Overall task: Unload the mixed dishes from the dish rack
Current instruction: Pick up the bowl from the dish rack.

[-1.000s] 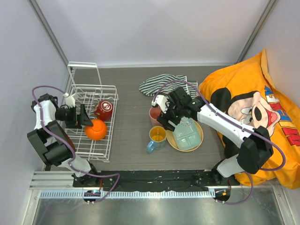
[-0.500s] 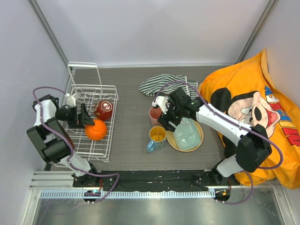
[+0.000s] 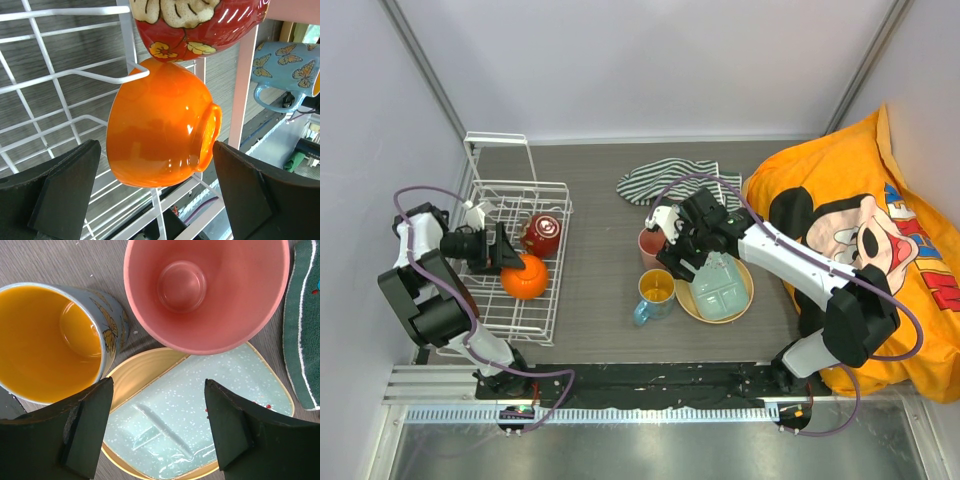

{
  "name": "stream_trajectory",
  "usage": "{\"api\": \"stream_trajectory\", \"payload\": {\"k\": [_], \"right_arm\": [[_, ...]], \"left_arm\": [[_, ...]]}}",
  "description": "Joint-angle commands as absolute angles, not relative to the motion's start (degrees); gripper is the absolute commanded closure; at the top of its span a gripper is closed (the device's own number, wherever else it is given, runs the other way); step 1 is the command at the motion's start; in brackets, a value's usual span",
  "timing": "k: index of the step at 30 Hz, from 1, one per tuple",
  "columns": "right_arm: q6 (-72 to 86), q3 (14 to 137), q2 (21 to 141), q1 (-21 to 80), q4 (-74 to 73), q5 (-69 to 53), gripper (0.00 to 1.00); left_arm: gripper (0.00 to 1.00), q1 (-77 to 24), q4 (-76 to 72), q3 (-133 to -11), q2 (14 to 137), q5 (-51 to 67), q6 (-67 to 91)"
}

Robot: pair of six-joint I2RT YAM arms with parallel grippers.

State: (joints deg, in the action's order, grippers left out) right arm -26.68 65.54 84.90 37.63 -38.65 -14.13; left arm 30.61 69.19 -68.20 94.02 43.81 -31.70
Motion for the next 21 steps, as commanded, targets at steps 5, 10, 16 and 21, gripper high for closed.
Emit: {"api": "stream_trajectory", "payload": {"k": [5,10,16,21], "right_arm": [[-27.0,65.1,84.6,37.3,-36.7,-15.6,0.21],[-26.9,65.1,84.7,37.2,-36.7,-15.6,0.21],[-26.9,65.0,84.8,37.0,-36.5,-15.6,0.21],[-26.8,64.8,85.0,36.9,-36.4,-15.7,0.21]], "left_arm": [[0.00,30.2,71.5,-67.9,94.9,46.5,-34.1],[0.09,30.1,72.1,-68.0,95.1,47.1,-34.5],[0.24,30.1,73.1,-68.9,94.9,47.7,-34.5],[0.38,30.2,73.6,-69.2,94.8,48.3,-34.6]]}}
